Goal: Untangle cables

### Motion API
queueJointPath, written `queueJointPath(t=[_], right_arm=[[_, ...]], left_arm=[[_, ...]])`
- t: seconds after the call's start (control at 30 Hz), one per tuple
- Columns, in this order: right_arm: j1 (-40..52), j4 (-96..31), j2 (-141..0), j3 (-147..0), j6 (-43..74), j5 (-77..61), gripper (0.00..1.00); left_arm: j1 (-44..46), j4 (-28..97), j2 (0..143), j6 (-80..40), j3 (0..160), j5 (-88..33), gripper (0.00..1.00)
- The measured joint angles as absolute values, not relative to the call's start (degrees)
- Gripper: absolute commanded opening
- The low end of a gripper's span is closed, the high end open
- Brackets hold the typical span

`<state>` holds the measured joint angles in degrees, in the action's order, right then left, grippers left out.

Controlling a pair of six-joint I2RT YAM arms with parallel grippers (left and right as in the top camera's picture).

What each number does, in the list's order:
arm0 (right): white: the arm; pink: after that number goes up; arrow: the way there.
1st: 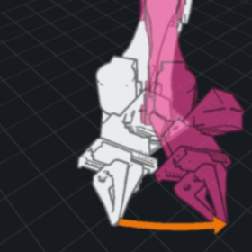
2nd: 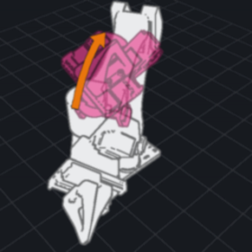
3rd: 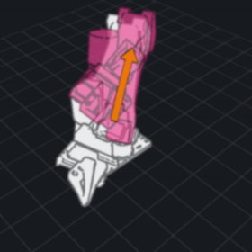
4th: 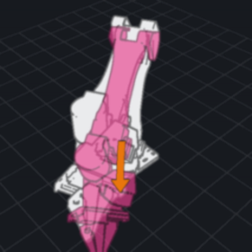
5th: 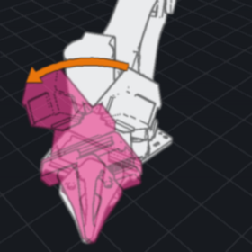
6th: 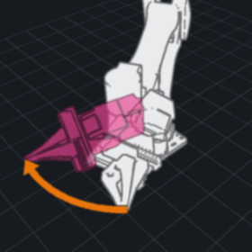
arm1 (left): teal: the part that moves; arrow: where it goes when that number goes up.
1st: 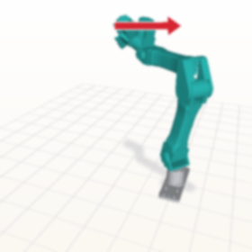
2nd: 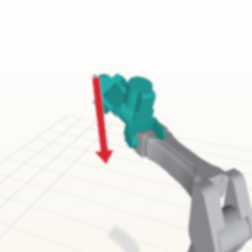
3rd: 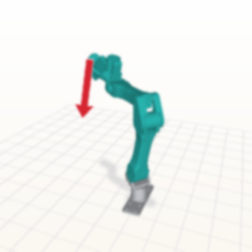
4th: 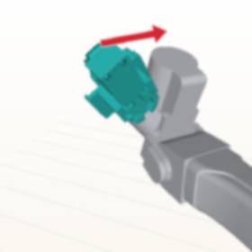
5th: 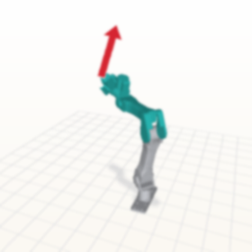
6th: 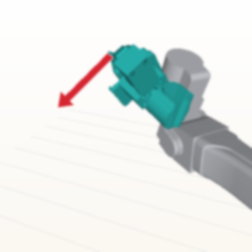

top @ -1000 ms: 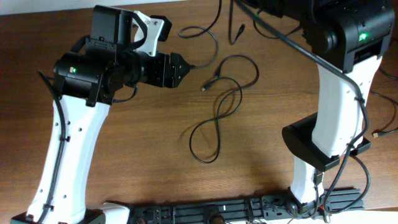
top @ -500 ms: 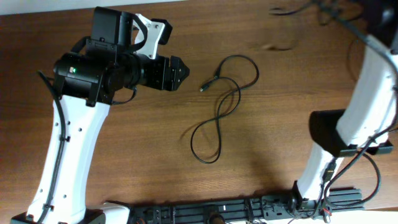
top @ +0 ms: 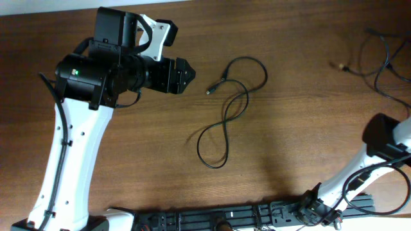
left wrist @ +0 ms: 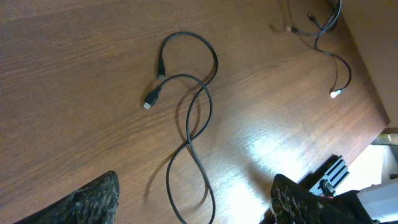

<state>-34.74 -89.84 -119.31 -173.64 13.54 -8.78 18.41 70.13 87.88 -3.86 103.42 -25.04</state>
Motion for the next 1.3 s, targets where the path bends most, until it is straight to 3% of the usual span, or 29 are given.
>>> queueJointPath(t=[0.3,0.57,0.6,0.63,0.67,0.7,1.07,1.3], right_arm=[[-49.23,-90.26,-119.33,-168.29,9.89,-12.16,0.04],[-56.34,-88.66,-119.33,-168.03,9.89,-12.16,0.04],[-56.38,-88.68,-119.48,-168.03,9.87,-12.19,0.23],[-56.38,-88.79,-119.81,-168.05,9.91,-12.25,0.52],[-56.38,-89.38,-120.44,-168.03,10.07,-12.40,0.88],[-56.38,-89.71,-121.14,-167.96,10.17,-12.58,0.99],[-55.90,-90.28,-124.25,-156.40,9.93,-14.70,1.00],[-48.82,-92.51,-124.25,-156.40,3.53,-18.76,0.97]], left_arm=[[18.41,70.19,87.88,-3.86,103.42,-25.04,0.79],[18.41,70.28,87.88,-3.86,103.42,-25.06,0.79],[18.41,70.26,87.88,-3.86,103.42,-25.04,0.79],[18.41,70.26,87.88,-3.86,103.42,-25.04,0.79],[18.41,70.26,87.88,-3.84,103.42,-25.04,0.79],[18.41,70.26,87.88,-3.84,103.42,-25.04,0.79],[18.41,70.24,87.88,-3.86,103.42,-25.04,0.79],[18.41,70.08,87.88,-3.86,103.42,-25.06,0.80]])
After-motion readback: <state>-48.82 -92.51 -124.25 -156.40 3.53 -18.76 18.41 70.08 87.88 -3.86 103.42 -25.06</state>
